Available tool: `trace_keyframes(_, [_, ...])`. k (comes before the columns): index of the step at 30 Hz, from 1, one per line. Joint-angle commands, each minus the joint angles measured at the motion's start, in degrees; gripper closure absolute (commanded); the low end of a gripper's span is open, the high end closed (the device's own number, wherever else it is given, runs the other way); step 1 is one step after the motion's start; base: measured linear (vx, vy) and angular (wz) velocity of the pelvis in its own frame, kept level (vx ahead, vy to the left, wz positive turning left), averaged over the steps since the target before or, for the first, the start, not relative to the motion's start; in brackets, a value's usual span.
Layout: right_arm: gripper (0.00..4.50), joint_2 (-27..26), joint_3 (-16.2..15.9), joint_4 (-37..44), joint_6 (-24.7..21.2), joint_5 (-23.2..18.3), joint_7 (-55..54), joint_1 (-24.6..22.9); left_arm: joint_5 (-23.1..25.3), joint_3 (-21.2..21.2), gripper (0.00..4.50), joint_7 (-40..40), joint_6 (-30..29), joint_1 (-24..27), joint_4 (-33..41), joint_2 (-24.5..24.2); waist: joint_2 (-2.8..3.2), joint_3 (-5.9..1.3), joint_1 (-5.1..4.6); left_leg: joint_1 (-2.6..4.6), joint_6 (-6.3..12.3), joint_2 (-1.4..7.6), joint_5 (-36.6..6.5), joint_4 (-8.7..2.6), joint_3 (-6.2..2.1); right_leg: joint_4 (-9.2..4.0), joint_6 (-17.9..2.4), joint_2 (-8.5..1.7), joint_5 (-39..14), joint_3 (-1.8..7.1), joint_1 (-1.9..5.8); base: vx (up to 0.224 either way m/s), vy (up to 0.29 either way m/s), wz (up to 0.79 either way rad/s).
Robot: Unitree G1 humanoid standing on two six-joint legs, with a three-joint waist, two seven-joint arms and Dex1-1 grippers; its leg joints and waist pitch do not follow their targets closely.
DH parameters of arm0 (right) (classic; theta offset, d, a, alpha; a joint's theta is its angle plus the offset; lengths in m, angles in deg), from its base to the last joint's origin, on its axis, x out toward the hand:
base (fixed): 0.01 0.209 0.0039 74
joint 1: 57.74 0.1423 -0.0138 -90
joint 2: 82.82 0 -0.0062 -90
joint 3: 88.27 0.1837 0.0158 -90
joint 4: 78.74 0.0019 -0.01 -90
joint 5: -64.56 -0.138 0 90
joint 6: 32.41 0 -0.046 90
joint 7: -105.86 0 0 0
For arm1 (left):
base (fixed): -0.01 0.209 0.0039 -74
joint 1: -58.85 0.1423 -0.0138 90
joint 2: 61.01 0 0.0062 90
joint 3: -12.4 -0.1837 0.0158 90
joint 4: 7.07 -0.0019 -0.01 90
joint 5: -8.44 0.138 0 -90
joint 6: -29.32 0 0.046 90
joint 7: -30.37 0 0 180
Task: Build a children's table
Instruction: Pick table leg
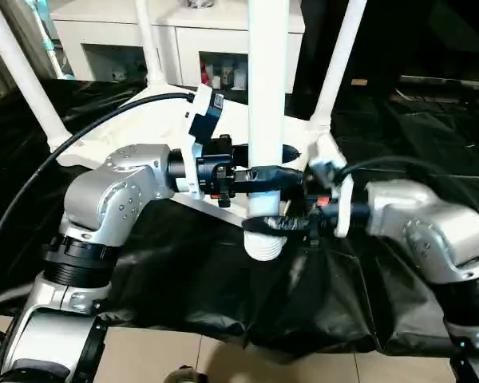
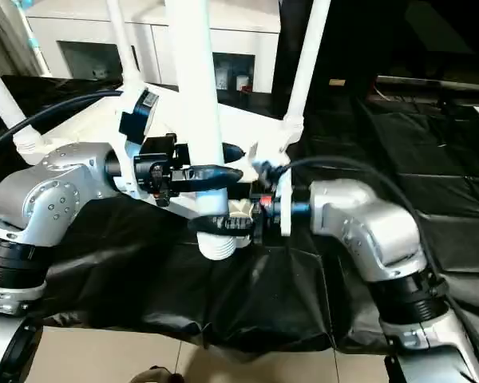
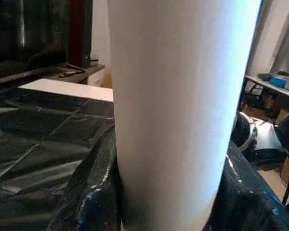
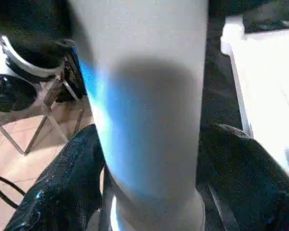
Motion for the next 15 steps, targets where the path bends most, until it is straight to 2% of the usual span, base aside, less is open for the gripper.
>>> trace_keyframes(1, [0.97,0.5,-0.4,1.4,0.3,0.4,0.0,0.3,0.0,0.0,2.59,0.8,0.2,-1.3,0.7,-0.6,-0.47,-4.68,0.18,1.88,-0.39,2.95,-7.8,-3.64,-1.62,-3.75,-12.2,-4.59,-7.9,2.37,2.49,0.000,0.000,0.00])
trace_keyframes(11, [0.97,-0.6,-0.5,0.6,0.4,0.3,-0.1,0.7,0.0,-0.9,2.59,1.6,-0.1,-0.8,1.5,-0.8,-0.45,-4.68,0.19,1.86,-0.38,3.00,-8.0,-3.63,-1.64,-3.71,-12.3,-4.65,-8.1,2.39,2.49,0.000,0.000,0.00])
trace_keyframes(12, [1.25,-0.7,-0.6,0.6,0.4,0.4,-0.1,0.8,0.1,-1.0,2.59,1.7,0.0,-0.8,1.4,-0.8,-0.43,-4.66,0.20,1.87,-0.39,2.99,-8.0,-3.65,-1.64,-3.73,-12.3,-4.63,-8.1,2.38,2.45,0.000,0.000,0.00])
trace_keyframes(15, [1.36,-0.8,-0.6,0.5,0.3,0.3,0.0,0.9,0.2,-1.1,2.59,1.8,0.1,-1.0,1.2,-0.8,-0.30,-4.66,0.20,1.90,-0.54,2.99,-8.2,-3.64,-1.65,-3.74,-12.3,-4.62,-8.2,2.39,2.43,0.000,0.000,0.00])
